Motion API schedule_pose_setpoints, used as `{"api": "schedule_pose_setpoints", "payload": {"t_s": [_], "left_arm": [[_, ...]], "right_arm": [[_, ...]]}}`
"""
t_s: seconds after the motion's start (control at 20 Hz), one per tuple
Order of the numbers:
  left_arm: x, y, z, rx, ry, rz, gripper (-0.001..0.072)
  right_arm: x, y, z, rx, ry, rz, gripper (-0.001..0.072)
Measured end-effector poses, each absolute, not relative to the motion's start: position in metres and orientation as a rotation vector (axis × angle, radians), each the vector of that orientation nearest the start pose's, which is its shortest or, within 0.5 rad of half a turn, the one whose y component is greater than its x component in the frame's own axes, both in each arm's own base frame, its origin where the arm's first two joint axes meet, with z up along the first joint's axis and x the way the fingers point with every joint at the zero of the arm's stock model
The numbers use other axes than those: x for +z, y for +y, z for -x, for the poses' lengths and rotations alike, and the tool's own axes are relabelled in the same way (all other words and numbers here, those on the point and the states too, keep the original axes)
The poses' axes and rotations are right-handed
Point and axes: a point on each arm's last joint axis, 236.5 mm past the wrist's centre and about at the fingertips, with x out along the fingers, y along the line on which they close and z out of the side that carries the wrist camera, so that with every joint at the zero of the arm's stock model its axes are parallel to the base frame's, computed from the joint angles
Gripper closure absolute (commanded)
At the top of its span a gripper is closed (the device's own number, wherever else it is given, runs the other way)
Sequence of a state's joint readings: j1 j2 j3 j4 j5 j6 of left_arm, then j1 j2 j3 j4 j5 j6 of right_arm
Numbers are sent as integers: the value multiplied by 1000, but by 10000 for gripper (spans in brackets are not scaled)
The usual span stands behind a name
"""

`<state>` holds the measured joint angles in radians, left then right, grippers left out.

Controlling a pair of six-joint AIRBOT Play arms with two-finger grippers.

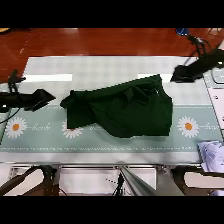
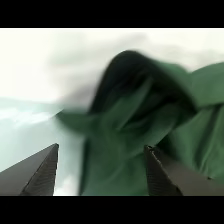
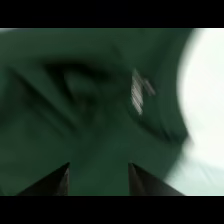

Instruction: Fold the shirts.

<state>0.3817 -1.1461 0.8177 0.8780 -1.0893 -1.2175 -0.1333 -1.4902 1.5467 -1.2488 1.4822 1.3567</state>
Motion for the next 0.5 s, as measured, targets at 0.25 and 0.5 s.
{"api": "schedule_pose_setpoints", "payload": {"t_s": [0.25,0.5], "left_arm": [[-40,7,-277,-178,1388,675,103],[-73,-16,-247,-225,1527,691,103]], "right_arm": [[50,-35,-360,155,1475,-196,256],[33,-41,-335,166,1524,-300,257]]}}
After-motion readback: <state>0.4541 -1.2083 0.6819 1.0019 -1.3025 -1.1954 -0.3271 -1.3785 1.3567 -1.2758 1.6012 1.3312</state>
